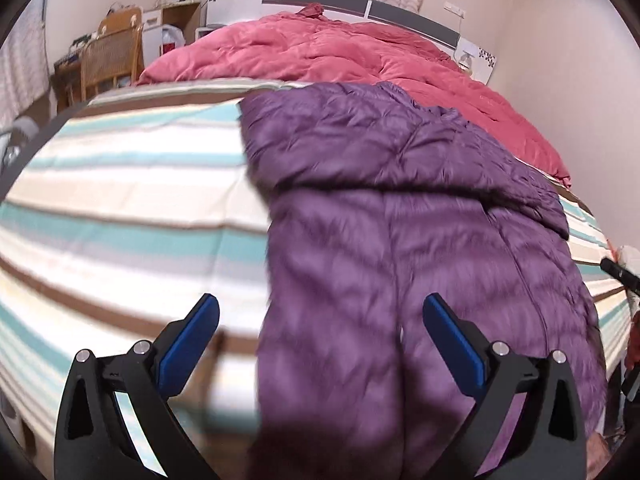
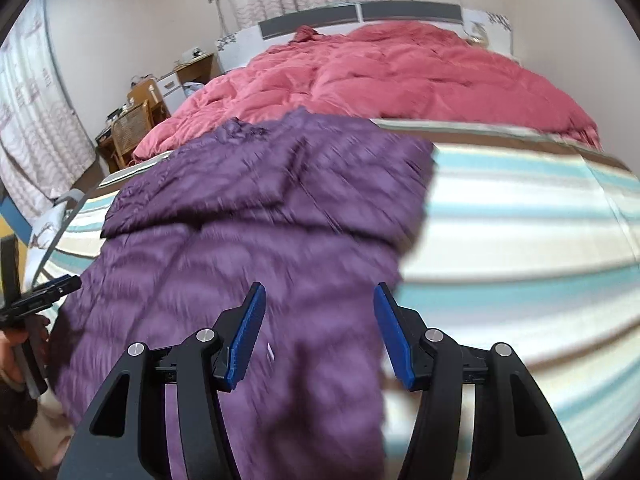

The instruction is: Fold large clothes

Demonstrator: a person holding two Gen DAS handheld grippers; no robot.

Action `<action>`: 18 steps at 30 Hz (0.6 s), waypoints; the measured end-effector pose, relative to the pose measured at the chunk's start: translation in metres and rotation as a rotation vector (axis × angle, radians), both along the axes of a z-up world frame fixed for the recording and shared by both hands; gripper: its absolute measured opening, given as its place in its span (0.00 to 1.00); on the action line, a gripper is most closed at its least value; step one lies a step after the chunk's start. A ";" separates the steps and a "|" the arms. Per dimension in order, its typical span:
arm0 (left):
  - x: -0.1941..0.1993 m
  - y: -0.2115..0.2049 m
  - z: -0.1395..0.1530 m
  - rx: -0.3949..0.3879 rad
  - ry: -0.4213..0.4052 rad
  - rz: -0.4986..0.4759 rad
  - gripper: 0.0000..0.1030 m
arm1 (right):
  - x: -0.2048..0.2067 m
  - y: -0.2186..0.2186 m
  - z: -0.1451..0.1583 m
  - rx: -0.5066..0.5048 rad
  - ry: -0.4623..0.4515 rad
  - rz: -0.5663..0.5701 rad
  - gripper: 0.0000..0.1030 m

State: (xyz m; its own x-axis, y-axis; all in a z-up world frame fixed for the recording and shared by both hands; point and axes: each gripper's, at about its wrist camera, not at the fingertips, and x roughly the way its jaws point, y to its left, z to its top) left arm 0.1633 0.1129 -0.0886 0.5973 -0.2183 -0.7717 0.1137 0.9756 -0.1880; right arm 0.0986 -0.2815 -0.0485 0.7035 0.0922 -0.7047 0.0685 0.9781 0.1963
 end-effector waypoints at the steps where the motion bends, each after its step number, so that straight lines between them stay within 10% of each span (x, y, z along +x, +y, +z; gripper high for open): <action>1: -0.008 0.004 -0.001 -0.006 -0.003 0.004 0.98 | -0.012 -0.005 -0.003 0.010 0.009 -0.004 0.54; 18: -0.096 0.015 -0.020 -0.023 0.003 -0.107 0.78 | -0.116 -0.008 -0.049 0.107 0.117 0.043 0.54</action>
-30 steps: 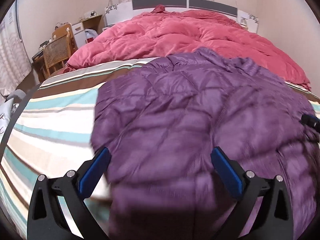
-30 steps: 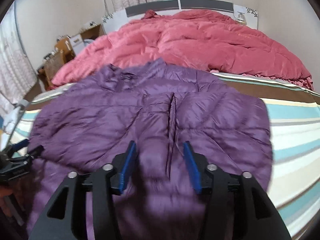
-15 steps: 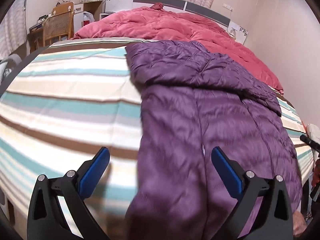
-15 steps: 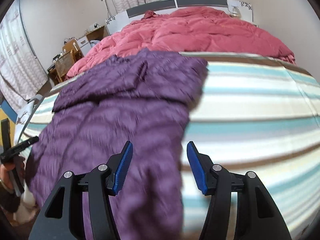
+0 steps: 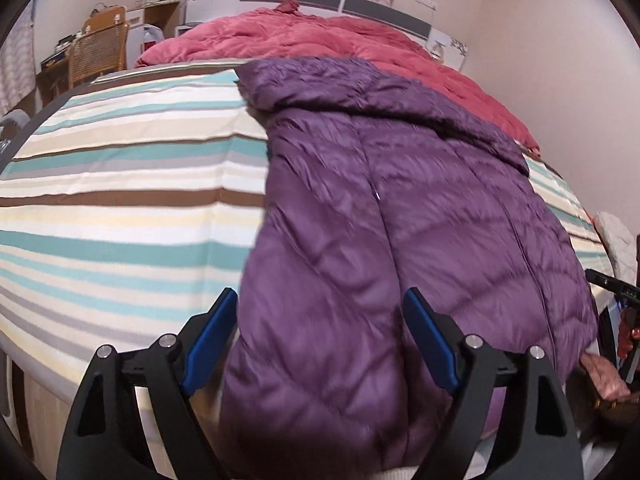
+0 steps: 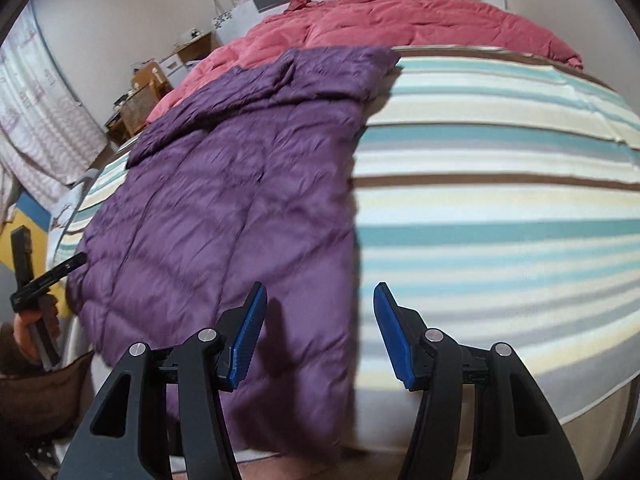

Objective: Fold large clothes
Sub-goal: 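Grasp the jacket hem with both tools, then lift the hem with both tools and move it toward the collar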

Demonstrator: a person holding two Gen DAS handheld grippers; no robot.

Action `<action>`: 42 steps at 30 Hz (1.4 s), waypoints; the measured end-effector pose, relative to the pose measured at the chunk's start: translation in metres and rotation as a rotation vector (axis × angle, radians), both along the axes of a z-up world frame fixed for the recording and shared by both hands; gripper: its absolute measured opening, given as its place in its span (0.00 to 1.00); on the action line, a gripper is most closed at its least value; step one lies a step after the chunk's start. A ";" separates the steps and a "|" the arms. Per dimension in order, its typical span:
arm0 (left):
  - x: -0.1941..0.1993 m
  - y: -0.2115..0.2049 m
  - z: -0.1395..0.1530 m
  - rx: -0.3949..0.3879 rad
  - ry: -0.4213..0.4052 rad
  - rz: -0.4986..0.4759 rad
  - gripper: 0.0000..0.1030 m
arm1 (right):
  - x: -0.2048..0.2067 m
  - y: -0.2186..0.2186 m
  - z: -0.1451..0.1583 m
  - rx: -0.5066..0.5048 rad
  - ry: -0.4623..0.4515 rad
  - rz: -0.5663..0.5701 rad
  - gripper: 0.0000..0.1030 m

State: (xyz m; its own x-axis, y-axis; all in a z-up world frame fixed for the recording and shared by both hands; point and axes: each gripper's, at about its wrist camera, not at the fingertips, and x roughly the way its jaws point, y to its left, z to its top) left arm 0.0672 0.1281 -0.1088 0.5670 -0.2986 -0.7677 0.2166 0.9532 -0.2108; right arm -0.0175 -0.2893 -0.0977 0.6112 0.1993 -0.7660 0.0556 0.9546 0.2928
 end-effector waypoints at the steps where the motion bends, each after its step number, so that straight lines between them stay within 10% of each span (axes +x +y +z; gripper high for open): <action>1: -0.003 -0.001 -0.002 0.001 0.009 -0.008 0.72 | -0.002 0.002 -0.002 0.006 0.006 0.009 0.54; 9: -0.027 -0.002 -0.004 -0.013 0.027 -0.047 0.55 | -0.019 0.012 -0.014 0.127 0.037 0.068 0.50; 16: -0.035 -0.008 0.003 -0.035 0.062 -0.089 0.11 | -0.022 0.015 -0.013 0.210 0.027 0.117 0.09; 31: -0.078 -0.009 0.061 -0.110 -0.043 -0.176 0.07 | -0.049 -0.008 0.030 0.302 -0.083 0.144 0.05; 42: -0.037 0.015 0.108 -0.361 -0.086 -0.132 0.07 | -0.023 -0.031 0.069 0.428 -0.197 0.118 0.05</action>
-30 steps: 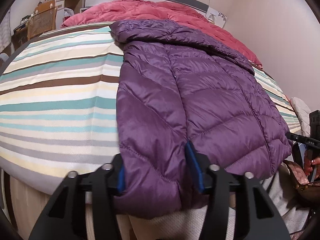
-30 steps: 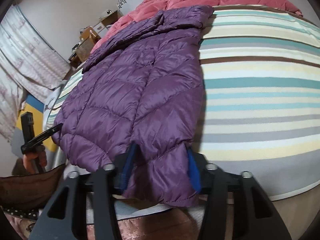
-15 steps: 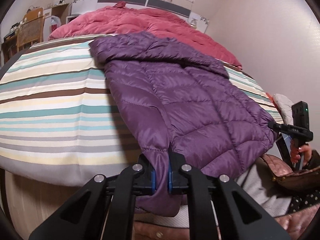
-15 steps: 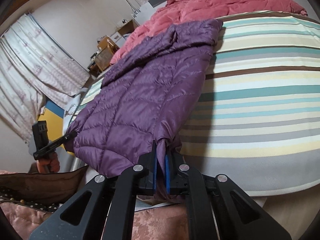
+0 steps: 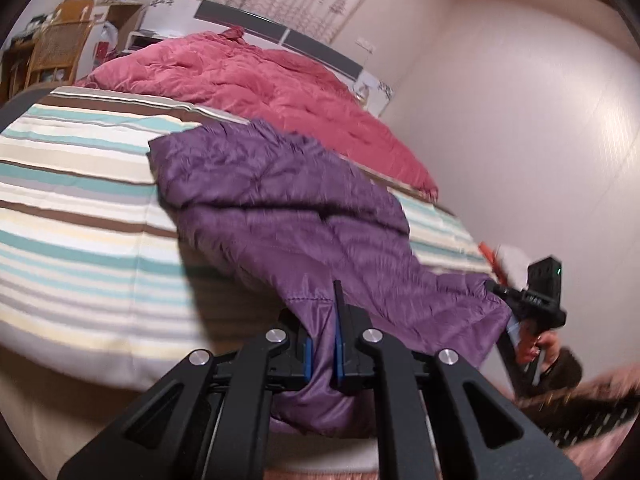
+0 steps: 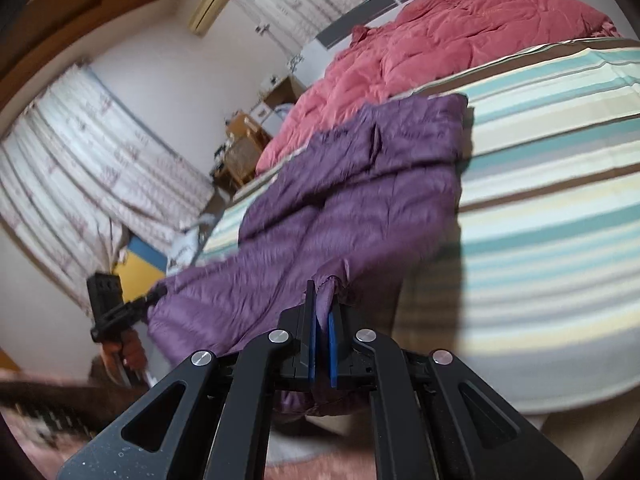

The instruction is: Fold large clothes

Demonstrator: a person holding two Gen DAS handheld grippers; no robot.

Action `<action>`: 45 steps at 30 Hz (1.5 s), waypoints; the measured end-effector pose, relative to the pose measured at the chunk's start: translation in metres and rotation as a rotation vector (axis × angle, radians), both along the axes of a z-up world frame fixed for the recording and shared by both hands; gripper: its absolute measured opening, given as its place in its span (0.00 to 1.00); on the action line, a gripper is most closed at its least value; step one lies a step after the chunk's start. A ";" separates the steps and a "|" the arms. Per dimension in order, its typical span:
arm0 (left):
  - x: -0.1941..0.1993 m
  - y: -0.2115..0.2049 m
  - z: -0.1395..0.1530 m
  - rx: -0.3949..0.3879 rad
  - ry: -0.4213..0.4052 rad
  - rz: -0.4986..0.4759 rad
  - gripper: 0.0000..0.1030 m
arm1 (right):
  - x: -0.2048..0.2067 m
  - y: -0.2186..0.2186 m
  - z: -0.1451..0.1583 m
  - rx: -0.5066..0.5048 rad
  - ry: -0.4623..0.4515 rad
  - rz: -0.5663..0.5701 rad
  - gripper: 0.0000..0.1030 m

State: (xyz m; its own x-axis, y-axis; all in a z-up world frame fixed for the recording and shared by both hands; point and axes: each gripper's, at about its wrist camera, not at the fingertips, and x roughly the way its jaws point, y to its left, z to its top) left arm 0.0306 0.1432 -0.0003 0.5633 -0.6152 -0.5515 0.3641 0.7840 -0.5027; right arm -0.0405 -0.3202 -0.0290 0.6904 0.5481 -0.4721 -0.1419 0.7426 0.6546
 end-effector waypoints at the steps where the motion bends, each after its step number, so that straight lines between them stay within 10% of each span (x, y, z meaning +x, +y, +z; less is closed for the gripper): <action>1: 0.007 0.001 0.002 -0.005 -0.007 0.008 0.07 | 0.009 -0.006 0.003 0.018 -0.010 -0.014 0.05; 17: 0.135 -0.005 -0.018 -0.023 0.071 0.122 0.07 | 0.146 -0.036 0.010 0.065 0.007 -0.114 0.05; 35: 0.233 -0.024 -0.074 0.057 0.176 0.205 0.12 | 0.236 -0.049 -0.052 0.128 0.149 -0.259 0.05; 42: 0.230 -0.010 -0.066 -0.069 0.135 0.245 0.38 | 0.232 -0.055 -0.050 0.139 0.112 -0.292 0.12; 45: 0.220 0.008 -0.054 -0.118 0.064 0.332 0.75 | 0.224 -0.060 -0.040 0.124 0.066 -0.303 0.12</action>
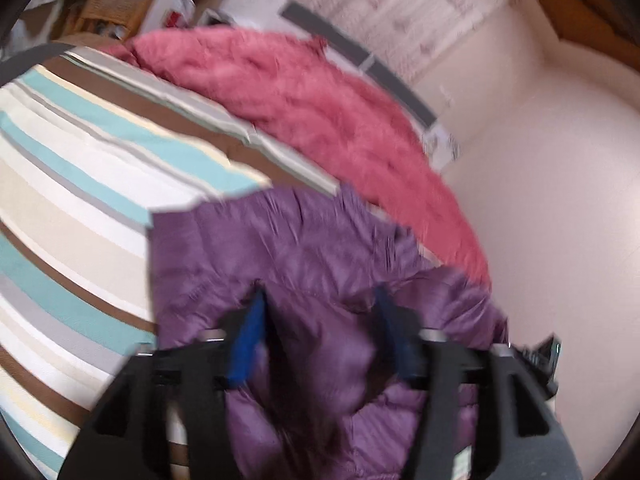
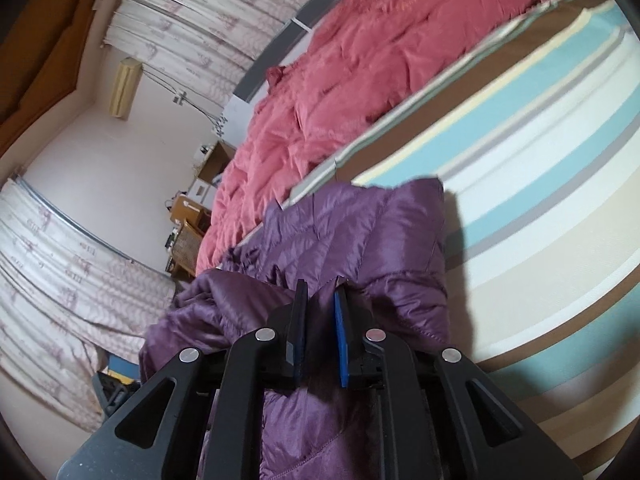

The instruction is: Fold large clothes

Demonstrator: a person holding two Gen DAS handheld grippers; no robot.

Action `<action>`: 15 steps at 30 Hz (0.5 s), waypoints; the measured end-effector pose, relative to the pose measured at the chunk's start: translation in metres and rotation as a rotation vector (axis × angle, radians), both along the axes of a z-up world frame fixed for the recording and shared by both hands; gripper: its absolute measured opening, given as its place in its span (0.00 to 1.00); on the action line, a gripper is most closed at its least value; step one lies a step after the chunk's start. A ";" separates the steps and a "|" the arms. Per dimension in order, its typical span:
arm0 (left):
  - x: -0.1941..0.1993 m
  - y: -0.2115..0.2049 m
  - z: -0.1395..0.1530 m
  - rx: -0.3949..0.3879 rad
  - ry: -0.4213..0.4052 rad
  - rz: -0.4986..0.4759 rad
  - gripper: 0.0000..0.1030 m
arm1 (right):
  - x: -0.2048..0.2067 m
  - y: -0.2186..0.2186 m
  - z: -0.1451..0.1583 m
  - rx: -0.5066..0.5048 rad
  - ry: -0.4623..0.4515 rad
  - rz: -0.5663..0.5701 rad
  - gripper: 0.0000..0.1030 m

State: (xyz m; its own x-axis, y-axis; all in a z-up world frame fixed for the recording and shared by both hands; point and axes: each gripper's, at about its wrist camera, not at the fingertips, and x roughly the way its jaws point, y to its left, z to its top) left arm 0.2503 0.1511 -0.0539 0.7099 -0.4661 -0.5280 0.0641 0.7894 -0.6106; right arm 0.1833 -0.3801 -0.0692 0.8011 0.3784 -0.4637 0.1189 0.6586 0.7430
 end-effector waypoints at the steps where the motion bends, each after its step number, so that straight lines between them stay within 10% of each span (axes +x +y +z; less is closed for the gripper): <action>1: -0.004 0.006 0.003 -0.001 -0.020 0.038 0.83 | -0.001 -0.001 0.002 -0.006 -0.009 -0.001 0.17; 4: -0.017 0.030 0.009 -0.028 -0.052 0.148 0.88 | -0.010 -0.003 0.012 -0.063 -0.032 -0.028 0.75; 15: -0.007 -0.015 -0.009 0.242 0.005 -0.025 0.92 | -0.005 0.009 0.019 -0.298 -0.021 0.008 0.78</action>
State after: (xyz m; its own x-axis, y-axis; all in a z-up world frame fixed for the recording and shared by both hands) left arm 0.2432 0.1356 -0.0628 0.6969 -0.3427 -0.6300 0.0825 0.9110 -0.4042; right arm 0.1785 -0.3707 -0.0499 0.8091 0.2342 -0.5390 0.0998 0.8492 0.5186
